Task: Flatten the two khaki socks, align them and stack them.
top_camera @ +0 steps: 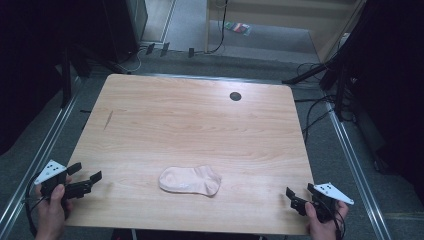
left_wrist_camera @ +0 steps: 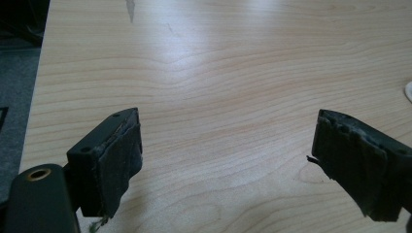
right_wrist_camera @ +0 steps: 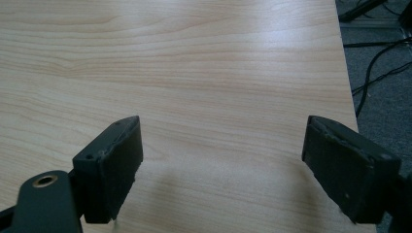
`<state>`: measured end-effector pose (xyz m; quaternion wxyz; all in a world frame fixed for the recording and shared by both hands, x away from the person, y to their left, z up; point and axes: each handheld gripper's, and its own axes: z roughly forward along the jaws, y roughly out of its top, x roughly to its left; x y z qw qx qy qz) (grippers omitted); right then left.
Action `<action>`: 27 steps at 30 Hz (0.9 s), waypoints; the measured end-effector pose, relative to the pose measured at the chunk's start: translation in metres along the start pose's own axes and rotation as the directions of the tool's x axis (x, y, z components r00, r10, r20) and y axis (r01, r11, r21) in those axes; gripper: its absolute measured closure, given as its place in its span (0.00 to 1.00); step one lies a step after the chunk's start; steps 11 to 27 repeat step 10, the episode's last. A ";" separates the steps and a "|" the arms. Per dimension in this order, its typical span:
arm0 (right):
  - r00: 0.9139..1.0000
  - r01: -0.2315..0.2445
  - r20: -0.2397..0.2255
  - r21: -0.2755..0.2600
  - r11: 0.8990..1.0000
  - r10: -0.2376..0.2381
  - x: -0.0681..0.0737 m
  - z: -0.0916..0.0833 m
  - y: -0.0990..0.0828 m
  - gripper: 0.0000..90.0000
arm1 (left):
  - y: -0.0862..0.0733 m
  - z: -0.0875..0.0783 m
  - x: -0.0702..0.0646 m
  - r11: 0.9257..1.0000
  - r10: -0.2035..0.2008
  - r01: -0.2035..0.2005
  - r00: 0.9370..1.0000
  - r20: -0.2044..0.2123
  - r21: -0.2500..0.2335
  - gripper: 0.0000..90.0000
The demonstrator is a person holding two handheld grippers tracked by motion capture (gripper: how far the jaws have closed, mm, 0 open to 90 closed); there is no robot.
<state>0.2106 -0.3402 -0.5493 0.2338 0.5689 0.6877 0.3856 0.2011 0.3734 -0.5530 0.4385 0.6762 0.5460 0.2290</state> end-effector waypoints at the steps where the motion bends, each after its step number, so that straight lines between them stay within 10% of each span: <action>1: 1.000 -0.002 0.004 0.000 1.000 0.002 0.000 0.000 0.000 0.17 | 0.000 0.000 -0.001 1.000 0.008 -0.008 1.000 -0.004 0.002 0.12; 27: 1.000 -0.003 0.021 -0.001 1.000 0.003 0.002 0.000 0.000 0.17 | 0.002 0.004 -0.002 1.000 0.007 -0.006 1.000 -0.020 0.019 0.12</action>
